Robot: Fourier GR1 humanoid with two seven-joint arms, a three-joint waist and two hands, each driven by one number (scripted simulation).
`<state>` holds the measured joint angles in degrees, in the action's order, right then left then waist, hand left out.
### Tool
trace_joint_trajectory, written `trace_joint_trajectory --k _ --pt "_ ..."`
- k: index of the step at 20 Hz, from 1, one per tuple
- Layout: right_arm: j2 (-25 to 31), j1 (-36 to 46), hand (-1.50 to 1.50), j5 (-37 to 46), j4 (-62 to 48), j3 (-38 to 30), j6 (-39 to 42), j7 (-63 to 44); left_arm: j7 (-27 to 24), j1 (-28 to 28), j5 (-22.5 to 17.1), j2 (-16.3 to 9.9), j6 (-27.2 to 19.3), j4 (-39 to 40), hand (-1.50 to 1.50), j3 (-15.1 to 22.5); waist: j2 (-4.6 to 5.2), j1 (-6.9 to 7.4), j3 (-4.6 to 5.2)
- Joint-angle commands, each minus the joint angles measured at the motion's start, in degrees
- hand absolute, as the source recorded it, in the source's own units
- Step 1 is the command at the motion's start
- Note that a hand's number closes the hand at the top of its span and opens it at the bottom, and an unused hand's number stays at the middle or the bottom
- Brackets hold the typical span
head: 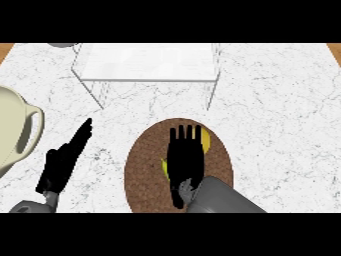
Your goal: Pick the pear from the placemat and place it in the tiered shelf
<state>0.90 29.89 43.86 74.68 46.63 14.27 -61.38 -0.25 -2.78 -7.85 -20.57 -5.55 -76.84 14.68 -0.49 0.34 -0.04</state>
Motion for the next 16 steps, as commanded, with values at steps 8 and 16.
trace_joint_trajectory --k 8,16 --pt "-0.87 1.61 1.50 -1.77 -3.55 3.14 -1.85 -0.40 0.28 1.58 0.79 0.61 4.20 -0.42 0.00 -2.88 0.51 0.20 0.04" --pt "-0.89 2.40 1.50 4.06 -0.16 5.60 -4.76 -5.12 0.04 4.57 4.57 3.19 2.43 -2.15 0.00 -1.20 0.41 0.25 0.04"
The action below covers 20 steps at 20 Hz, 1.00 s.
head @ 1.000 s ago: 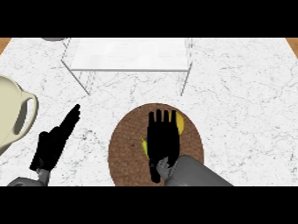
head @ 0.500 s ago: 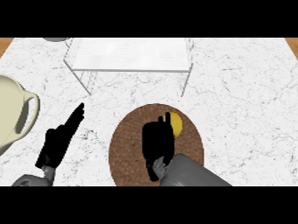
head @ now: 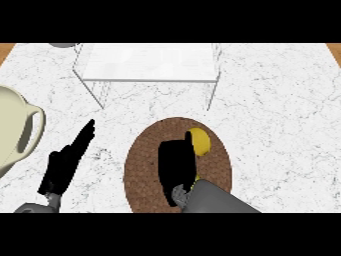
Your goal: Pick the pear from the placemat and place it in the tiered shelf
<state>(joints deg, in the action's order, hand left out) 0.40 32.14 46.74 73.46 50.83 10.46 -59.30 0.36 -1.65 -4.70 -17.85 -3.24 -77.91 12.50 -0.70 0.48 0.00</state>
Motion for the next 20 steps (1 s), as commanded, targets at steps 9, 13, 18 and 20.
trace_joint_trajectory --k 9,13,18,20 --pt "-0.07 -7.54 1.50 7.90 14.49 -11.95 -2.65 -16.02 -0.09 3.54 -0.12 -0.68 0.25 -1.63 0.00 -1.81 0.28 -1.33 0.04" --pt "0.10 -5.57 1.50 12.13 22.19 -14.26 0.09 -18.04 1.43 2.40 -1.52 -2.09 2.79 -1.72 0.00 -3.03 0.34 -1.25 0.05" --pt "-0.18 -1.02 1.50 19.96 33.77 -15.16 8.20 -21.41 2.32 2.29 -0.01 -0.34 0.88 -1.83 0.00 -1.94 -0.09 -1.75 0.08" --pt "-0.33 2.15 1.50 20.72 35.89 -17.82 4.19 -20.33 2.35 -0.01 0.40 1.29 0.08 0.09 0.00 -1.82 0.23 -1.61 0.08"
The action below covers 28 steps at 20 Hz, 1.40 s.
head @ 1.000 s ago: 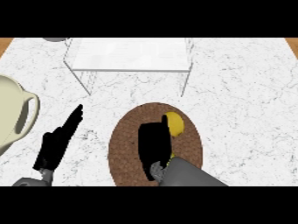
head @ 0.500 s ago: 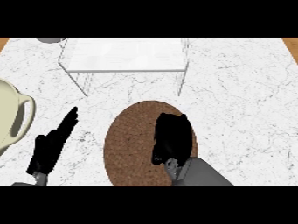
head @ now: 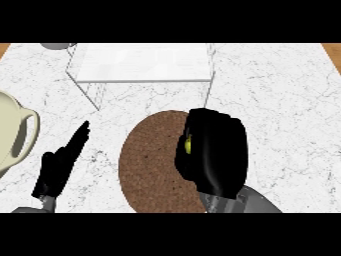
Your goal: Pick the pear from the placemat and place it in the tiered shelf
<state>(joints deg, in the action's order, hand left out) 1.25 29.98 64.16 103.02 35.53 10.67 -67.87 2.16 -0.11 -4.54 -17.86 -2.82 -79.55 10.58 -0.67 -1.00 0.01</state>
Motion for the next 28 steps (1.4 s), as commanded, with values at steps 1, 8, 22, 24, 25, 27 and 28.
trace_joint_trajectory --k 1,8,22,24,25,27,28 --pt "-1.19 5.96 1.50 4.15 7.38 -3.34 2.62 -11.90 1.59 -2.32 -0.93 -1.41 1.88 0.60 0.00 -1.34 0.15 0.18 0.06" --pt "-1.21 19.88 1.50 2.19 1.23 -14.74 6.19 -9.86 0.23 -0.29 1.28 0.99 0.89 0.64 0.00 0.78 0.50 1.47 0.07" --pt "2.34 43.67 1.50 2.85 -38.73 -37.17 -3.76 10.15 -0.03 -2.64 2.87 2.75 1.27 2.57 0.00 0.63 1.09 2.39 0.06" --pt "1.51 42.99 1.50 4.19 -45.16 -36.96 -8.54 12.27 3.69 -5.52 1.47 2.11 2.20 0.30 0.00 -0.60 1.18 2.56 0.04" --pt "1.47 45.39 1.50 4.04 -48.96 -37.90 -8.69 12.54 1.56 -4.05 1.44 1.26 2.68 1.33 0.00 -1.33 1.27 2.96 0.06" --pt "3.98 47.59 1.50 2.24 -54.18 -40.43 -11.48 18.07 -3.23 -3.59 3.47 3.26 1.64 5.98 0.00 -0.22 1.59 3.09 0.10" --pt "1.98 48.31 1.50 2.81 -56.90 -39.87 -12.60 17.31 -0.23 -3.35 2.59 1.96 2.70 3.12 0.00 -0.71 1.35 3.13 0.06"
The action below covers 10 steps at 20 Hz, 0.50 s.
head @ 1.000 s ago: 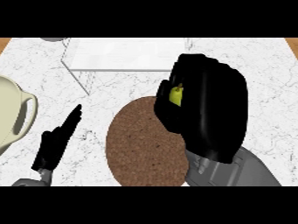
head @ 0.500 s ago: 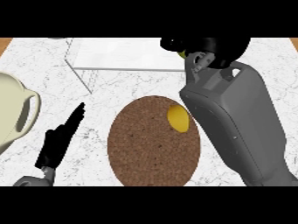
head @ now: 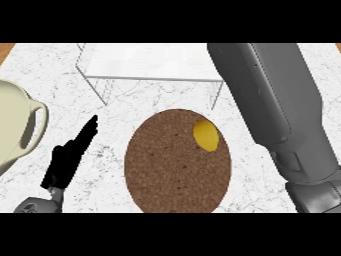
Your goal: Pick the pear from the placemat and place it in the tiered shelf
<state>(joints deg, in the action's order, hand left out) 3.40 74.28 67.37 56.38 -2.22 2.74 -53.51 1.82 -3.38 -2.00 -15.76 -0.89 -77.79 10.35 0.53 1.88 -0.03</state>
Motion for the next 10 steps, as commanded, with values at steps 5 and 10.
trace_joint_trajectory --k 5,10 --pt "-0.42 7.40 1.50 -0.93 -23.06 -4.94 -9.52 5.98 0.75 -1.18 0.50 -0.52 1.32 0.41 0.00 -0.48 0.57 1.28 0.11" --pt "-0.55 11.76 1.50 -3.30 -31.72 -8.17 -10.08 8.55 -0.31 -1.40 1.42 1.58 0.91 1.72 0.00 0.81 0.97 2.15 0.16"
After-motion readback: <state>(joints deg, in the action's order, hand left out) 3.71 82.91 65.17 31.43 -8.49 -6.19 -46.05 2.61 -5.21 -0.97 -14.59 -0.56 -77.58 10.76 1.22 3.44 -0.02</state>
